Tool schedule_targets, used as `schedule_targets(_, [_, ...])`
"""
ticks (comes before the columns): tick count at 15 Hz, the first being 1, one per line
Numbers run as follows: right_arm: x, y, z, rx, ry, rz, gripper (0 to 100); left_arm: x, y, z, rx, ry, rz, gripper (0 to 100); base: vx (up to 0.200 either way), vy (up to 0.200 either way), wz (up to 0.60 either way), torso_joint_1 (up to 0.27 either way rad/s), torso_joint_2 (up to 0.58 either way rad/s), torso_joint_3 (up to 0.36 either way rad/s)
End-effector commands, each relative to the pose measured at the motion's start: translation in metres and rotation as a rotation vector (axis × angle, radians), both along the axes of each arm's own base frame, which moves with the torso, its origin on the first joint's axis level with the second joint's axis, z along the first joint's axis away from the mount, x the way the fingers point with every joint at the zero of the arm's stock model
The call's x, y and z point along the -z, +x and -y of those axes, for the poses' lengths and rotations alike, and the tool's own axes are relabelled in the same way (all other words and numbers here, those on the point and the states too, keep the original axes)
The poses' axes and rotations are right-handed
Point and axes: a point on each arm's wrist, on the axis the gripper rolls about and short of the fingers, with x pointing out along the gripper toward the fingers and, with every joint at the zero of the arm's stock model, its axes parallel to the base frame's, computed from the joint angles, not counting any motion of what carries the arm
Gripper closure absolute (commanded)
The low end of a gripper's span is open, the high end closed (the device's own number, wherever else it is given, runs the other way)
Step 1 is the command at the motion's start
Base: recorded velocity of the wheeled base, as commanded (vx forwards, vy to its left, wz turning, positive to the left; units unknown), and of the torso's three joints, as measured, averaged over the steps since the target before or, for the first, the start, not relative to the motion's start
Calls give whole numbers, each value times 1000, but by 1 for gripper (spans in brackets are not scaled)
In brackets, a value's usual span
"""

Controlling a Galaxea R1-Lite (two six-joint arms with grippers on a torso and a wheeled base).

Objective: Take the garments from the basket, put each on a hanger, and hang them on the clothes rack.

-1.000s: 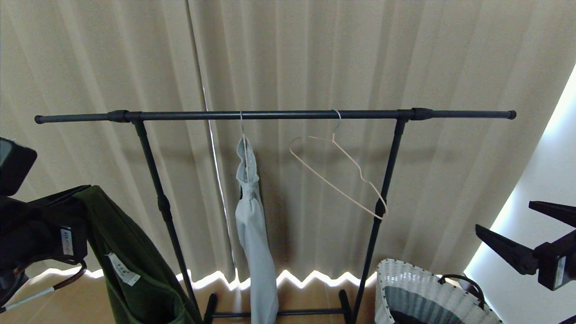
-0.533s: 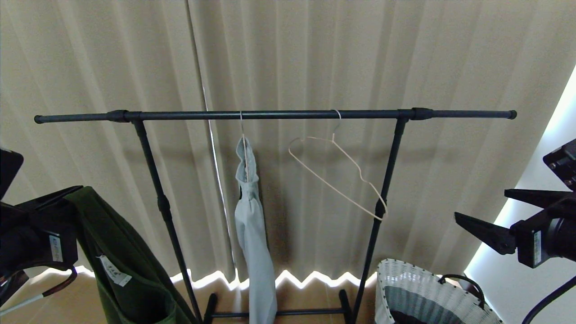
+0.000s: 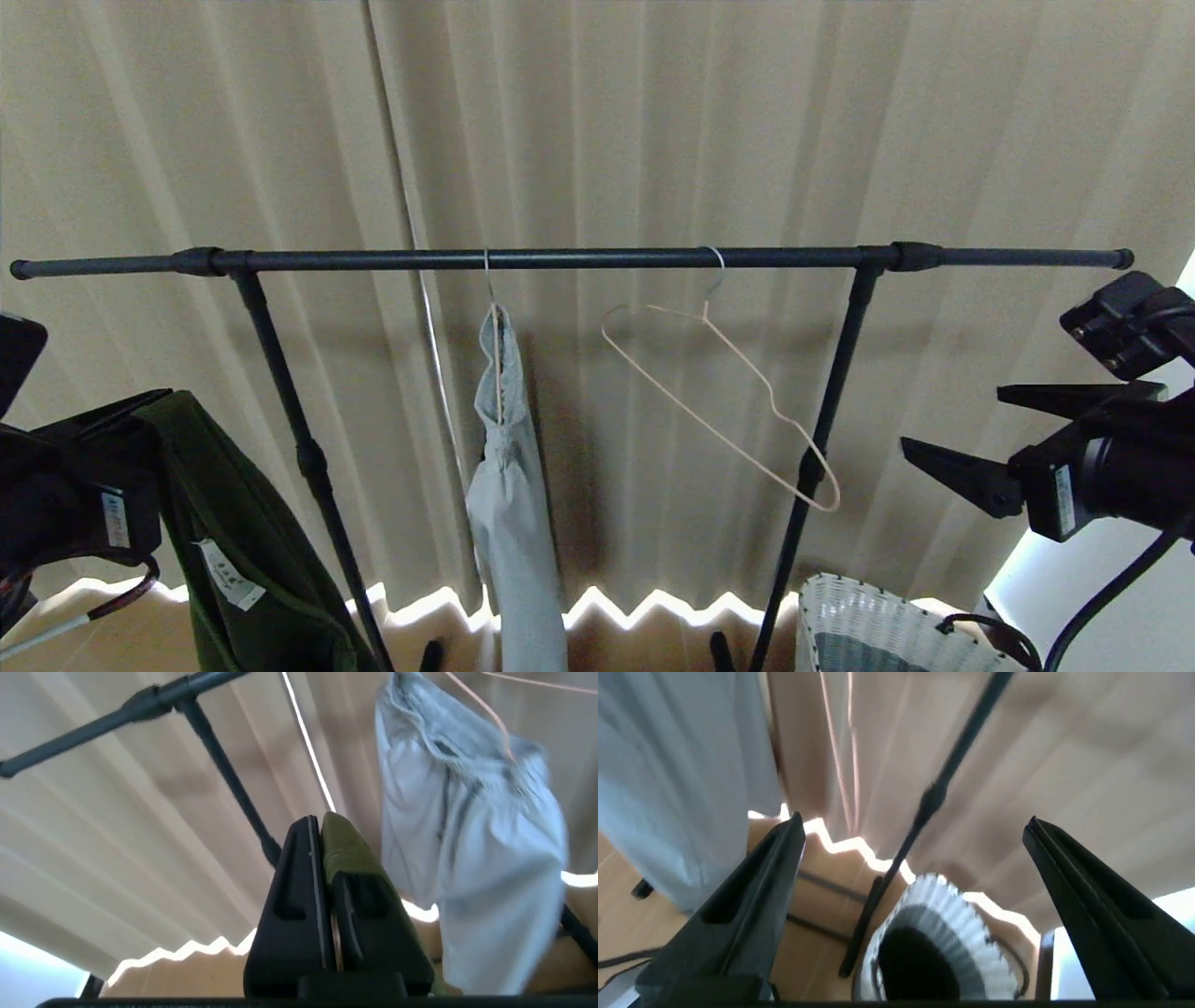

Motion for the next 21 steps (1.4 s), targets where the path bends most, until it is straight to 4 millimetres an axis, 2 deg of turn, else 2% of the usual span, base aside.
schedule_targets(1, [6,9,-10,-32,-13,-36,0,8,-1,0,0,11,-26,100,0,0,0,0,0,0])
schedule_targets(3, [12,19,-20,-58,-23,-66,0,16,-2,0,3,19,-49,100,0,0,0,0,0,0])
schedule_targets(8, [26,58,-45,-87,7,-157,0,15,-1,0,27,5,-25,100,0,0,0,0,0,0])
schedule_targets(11, [34,97,-66,-88,21,-190,0,16,-1,1,69,-5,-30,100,0,0,0,0,0,0])
schedule_targets(13, [41,113,-73,-100,53,-219,0,16,-1,1,70,-4,-30,100,0,0,0,0,0,0])
schedule_targets(14, [41,114,-73,-100,53,-219,0,16,-1,1,70,-4,-30,100,0,0,0,0,0,0])
schedule_targets(15, [51,127,-76,-94,50,-245,0,15,-1,1,70,-4,-28,100,0,0,0,0,0,0])
schedule_targets(18, [61,136,-75,-78,44,-272,0,15,-2,1,70,-5,-27,100,0,0,0,0,0,0])
schedule_targets(21, [62,140,-77,-81,52,-244,0,15,-1,1,71,-3,-28,100,0,0,0,0,0,0])
